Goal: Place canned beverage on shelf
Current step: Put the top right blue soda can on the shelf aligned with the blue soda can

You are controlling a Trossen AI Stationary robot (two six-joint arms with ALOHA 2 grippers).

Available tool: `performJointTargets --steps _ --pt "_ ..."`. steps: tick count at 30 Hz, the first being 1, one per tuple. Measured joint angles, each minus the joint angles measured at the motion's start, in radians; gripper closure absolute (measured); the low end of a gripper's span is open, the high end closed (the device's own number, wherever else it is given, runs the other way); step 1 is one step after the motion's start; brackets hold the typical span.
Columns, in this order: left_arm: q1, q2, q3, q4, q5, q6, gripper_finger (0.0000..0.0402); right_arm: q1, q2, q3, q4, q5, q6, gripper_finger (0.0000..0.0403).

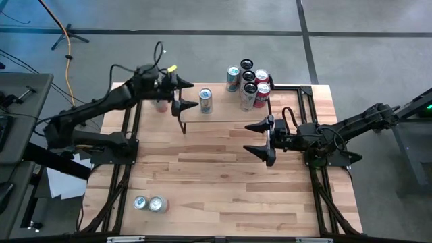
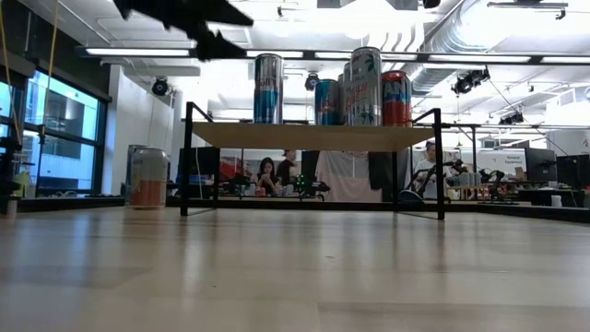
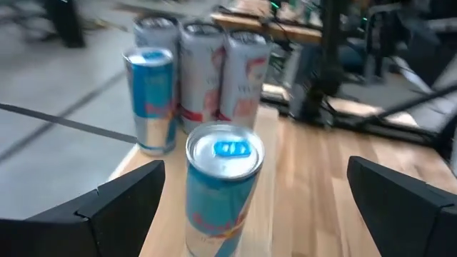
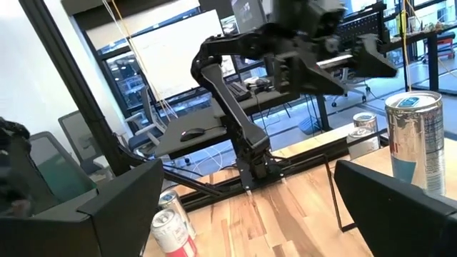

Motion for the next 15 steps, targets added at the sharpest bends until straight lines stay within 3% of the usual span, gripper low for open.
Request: performJointTargets --steps 4,10,15 --pt "0.076 0.066 0.000 0.003 0.118 0.069 0.0005 0.000 0.000 0.000 0.000 -0.002 0.012 0.0004" --pt "0.106 0.148 0.000 0.027 0.148 0.160 0.0005 0.000 0.000 0.000 0.000 -0.008 0.013 0.0004" --pt "0.102 0.210 0.000 0.074 0.151 0.147 0.0005 0.000 0.000 0.000 0.000 -0.008 0.013 0.0004"
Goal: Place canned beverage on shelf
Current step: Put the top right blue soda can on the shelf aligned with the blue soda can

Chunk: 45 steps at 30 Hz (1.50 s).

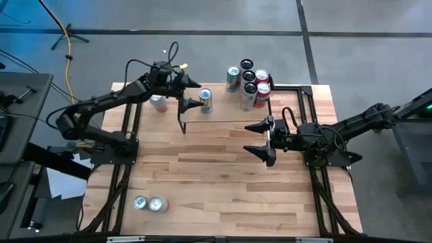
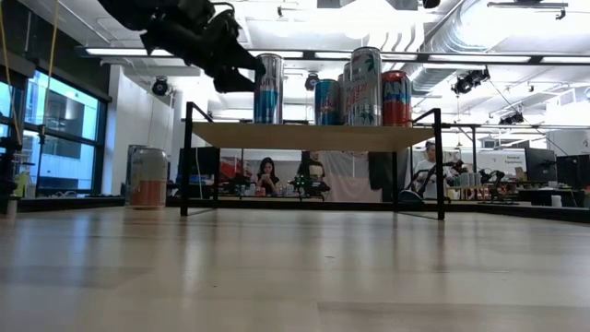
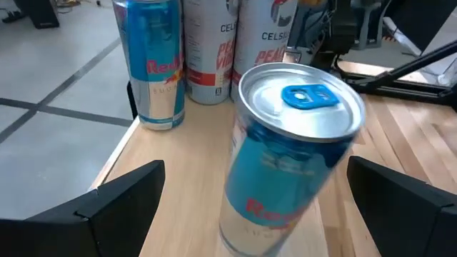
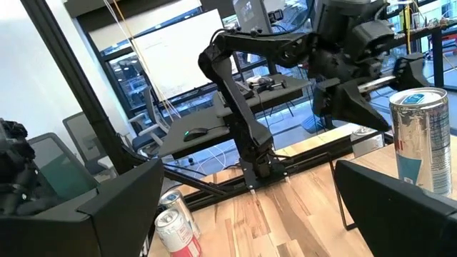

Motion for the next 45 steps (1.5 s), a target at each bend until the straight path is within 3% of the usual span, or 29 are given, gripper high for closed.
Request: performJointTargets --steps 8,12,23,30,34,38,45 --pt "-0.025 0.066 0.000 0.069 0.057 -0.014 0.0008 0.000 0.000 0.000 0.000 0.000 0.000 0.0004" --pt "-0.039 0.089 0.000 0.094 0.058 -0.021 0.0031 0.000 0.000 0.000 0.000 0.000 0.000 0.0004" --pt "-0.073 0.100 0.000 0.114 0.052 -0.034 0.0161 0.000 0.000 0.000 0.000 0.001 0.000 0.0004" --pt "-0.068 0.071 -0.001 0.172 0.028 -0.160 0.0243 0.000 0.000 0.000 -0.002 0.002 -0.003 0.0004" --pt "-0.084 0.032 -0.001 0.172 -0.122 -0.242 0.0241 0.000 0.000 0.000 -0.010 0.002 -0.003 0.0004" --pt "-0.150 -0.012 -0.001 0.170 -0.349 -0.286 0.0232 0.000 0.000 0.000 -0.011 0.006 -0.004 0.0004" --pt "-0.374 0.003 0.000 0.177 -0.886 -0.350 0.0230 -0.009 0.000 0.000 -0.025 0.029 -0.011 0.0004"
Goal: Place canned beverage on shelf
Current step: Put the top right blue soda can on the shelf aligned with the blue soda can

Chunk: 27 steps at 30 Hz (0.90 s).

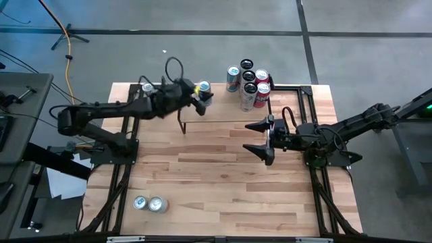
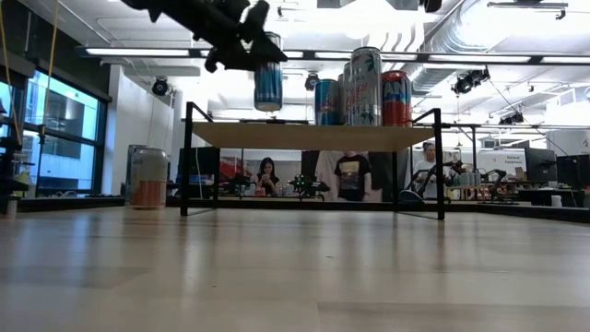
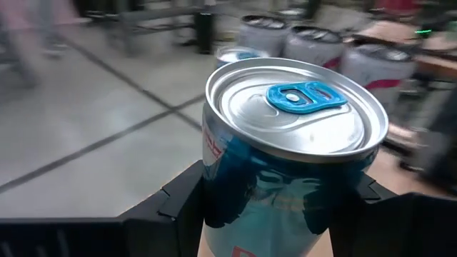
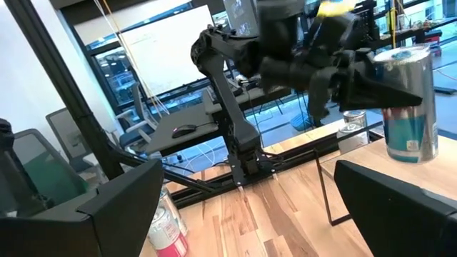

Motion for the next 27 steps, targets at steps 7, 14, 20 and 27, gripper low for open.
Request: performJointTargets --steps 7,14,20,27 --pt "-0.119 0.060 0.000 0.026 -0.273 -0.069 0.0229 -0.022 0.000 0.000 -0.011 0.000 0.000 0.0004" --pt "-0.118 0.069 0.000 0.017 -0.332 -0.177 0.0229 -0.027 0.000 0.000 -0.020 -0.001 0.000 0.0004" --pt "-0.124 0.069 0.000 -0.012 -0.331 -0.179 0.0229 -0.027 0.000 0.000 -0.020 -0.001 0.000 0.0004" --pt "-0.125 0.074 0.000 -0.073 -0.328 -0.219 0.0217 -0.027 0.000 0.000 -0.020 -0.002 0.000 0.0004"
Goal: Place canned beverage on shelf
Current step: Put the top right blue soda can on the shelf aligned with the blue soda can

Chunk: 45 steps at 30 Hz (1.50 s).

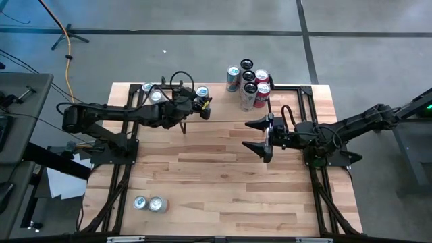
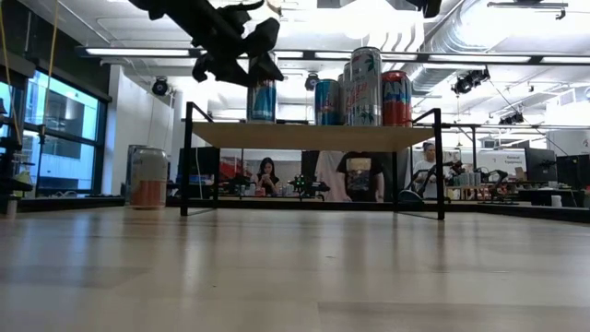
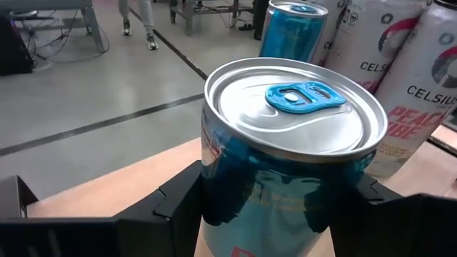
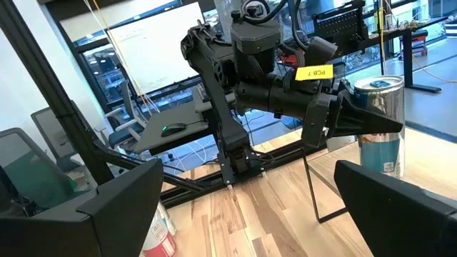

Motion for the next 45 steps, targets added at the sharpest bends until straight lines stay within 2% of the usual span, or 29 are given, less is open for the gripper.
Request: performJointTargets --steps 10,20,29,37,45 --pt "0.000 0.000 0.000 0.000 0.009 -0.015 0.0165 0.000 0.000 0.000 0.000 0.000 0.006 0.0004" --pt "0.000 0.000 0.000 0.002 0.009 -0.036 0.0165 0.000 0.000 0.000 0.000 -0.001 0.004 0.0004" --pt "0.000 0.000 0.000 0.000 0.031 0.047 0.0157 0.000 0.000 0.000 0.000 -0.001 0.004 0.0004" --pt "0.021 -0.020 0.000 -0.002 0.036 0.043 0.0090 0.000 0.000 0.000 0.000 -0.001 0.004 0.0004" --pt "0.048 -0.060 0.000 -0.001 0.117 0.068 0.0012 0.000 0.000 0.000 -0.001 -0.001 0.004 0.0004"
